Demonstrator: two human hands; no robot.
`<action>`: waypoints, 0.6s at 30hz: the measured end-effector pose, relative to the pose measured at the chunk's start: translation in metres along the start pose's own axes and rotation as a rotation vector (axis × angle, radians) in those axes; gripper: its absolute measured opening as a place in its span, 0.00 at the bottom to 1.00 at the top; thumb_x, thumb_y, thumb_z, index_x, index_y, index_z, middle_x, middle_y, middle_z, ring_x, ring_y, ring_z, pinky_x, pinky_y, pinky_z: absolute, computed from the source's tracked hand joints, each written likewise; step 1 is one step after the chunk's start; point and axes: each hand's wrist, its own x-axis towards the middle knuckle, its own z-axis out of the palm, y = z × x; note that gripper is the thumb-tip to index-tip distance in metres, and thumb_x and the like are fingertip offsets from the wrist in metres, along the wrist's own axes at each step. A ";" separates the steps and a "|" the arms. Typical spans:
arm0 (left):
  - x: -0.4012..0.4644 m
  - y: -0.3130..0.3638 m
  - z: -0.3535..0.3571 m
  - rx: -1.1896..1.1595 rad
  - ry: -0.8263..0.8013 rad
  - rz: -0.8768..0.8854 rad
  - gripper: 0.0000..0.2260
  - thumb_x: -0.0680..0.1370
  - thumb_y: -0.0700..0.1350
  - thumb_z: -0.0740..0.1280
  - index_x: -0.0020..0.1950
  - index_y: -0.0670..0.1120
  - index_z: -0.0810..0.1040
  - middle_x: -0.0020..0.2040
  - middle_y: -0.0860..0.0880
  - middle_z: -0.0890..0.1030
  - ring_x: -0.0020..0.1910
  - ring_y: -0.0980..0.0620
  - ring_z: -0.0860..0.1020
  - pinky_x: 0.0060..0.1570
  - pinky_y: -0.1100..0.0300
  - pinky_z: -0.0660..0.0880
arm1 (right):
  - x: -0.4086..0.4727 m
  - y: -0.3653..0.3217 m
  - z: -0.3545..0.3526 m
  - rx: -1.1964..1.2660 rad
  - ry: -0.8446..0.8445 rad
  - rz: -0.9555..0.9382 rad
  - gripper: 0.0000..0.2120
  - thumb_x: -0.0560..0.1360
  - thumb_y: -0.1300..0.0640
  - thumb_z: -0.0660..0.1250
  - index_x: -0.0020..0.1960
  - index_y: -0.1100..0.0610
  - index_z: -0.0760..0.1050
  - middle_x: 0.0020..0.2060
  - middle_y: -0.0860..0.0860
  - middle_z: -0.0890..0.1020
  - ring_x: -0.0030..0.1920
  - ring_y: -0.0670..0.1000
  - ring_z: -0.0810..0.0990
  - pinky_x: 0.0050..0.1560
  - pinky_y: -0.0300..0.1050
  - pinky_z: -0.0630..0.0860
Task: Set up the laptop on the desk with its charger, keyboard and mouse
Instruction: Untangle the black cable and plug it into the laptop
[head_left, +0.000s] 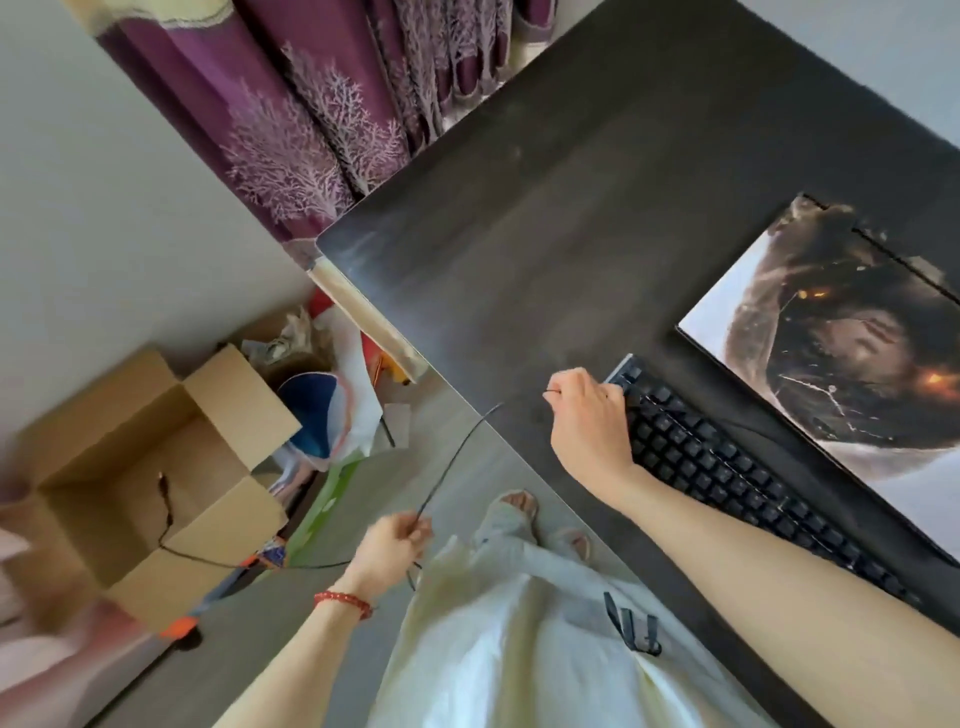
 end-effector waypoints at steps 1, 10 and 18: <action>-0.002 -0.008 -0.012 -0.083 0.149 -0.031 0.10 0.78 0.41 0.61 0.37 0.44 0.72 0.35 0.46 0.74 0.37 0.48 0.72 0.40 0.57 0.67 | 0.007 -0.004 -0.002 0.045 0.039 0.073 0.04 0.77 0.61 0.58 0.48 0.59 0.72 0.45 0.54 0.78 0.48 0.58 0.76 0.50 0.47 0.58; -0.010 0.125 -0.085 0.020 0.410 0.602 0.15 0.80 0.37 0.56 0.65 0.42 0.72 0.47 0.47 0.72 0.49 0.50 0.72 0.52 0.61 0.67 | 0.050 -0.061 -0.033 -0.083 -0.129 -0.405 0.32 0.76 0.58 0.60 0.75 0.55 0.48 0.75 0.50 0.55 0.75 0.50 0.53 0.72 0.59 0.46; -0.040 0.228 -0.124 -0.009 0.557 0.877 0.08 0.76 0.39 0.65 0.50 0.44 0.82 0.35 0.54 0.77 0.31 0.64 0.73 0.35 0.76 0.66 | 0.108 -0.064 -0.129 -0.103 0.351 -0.541 0.08 0.71 0.68 0.63 0.40 0.60 0.80 0.32 0.56 0.82 0.29 0.58 0.79 0.34 0.47 0.72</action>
